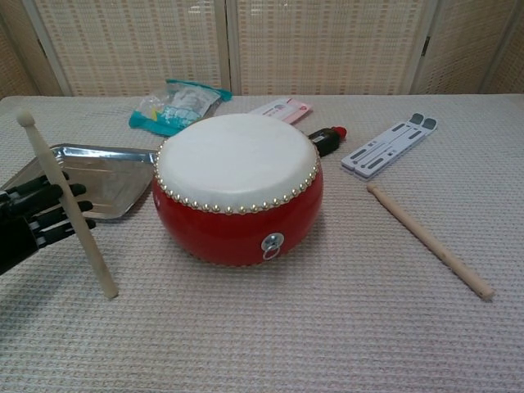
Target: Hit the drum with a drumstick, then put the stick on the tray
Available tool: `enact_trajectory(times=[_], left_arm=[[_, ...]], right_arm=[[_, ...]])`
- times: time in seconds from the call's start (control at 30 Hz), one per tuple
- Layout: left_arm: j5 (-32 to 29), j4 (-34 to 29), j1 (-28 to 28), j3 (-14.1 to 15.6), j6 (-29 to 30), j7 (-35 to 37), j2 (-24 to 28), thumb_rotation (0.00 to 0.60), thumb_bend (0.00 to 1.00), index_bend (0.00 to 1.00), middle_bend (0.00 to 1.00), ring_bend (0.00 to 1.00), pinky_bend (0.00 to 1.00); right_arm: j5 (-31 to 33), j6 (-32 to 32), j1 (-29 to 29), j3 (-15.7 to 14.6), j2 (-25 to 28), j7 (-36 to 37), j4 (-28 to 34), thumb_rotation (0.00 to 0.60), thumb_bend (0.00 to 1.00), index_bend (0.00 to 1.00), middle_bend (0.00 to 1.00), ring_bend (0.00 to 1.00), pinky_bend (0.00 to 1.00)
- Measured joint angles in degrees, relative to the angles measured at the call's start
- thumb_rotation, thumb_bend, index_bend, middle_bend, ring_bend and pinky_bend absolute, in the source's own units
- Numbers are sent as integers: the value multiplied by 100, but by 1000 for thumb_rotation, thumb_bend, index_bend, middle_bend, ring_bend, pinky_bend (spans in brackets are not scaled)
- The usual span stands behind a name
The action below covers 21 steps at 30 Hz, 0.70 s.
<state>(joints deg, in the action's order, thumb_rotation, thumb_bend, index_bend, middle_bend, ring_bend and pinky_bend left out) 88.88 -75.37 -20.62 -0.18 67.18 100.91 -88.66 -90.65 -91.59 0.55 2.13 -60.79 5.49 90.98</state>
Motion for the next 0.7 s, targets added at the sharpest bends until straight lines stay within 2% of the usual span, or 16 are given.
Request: enact_trajectory(times=[0.13,0.7], left_arm=[[19,64,-19,28,6,28,-33,600,441,435,458,408,429],[256,89,-50,196,240,182,-53,600,424,412,465,434,428]], right_arm=[[12,18,-4,3,-10,-4,-10,600,253,0,53,0,0],[-6,-20,8,12,-22,-17,-3,600,253,0,53,0,0]])
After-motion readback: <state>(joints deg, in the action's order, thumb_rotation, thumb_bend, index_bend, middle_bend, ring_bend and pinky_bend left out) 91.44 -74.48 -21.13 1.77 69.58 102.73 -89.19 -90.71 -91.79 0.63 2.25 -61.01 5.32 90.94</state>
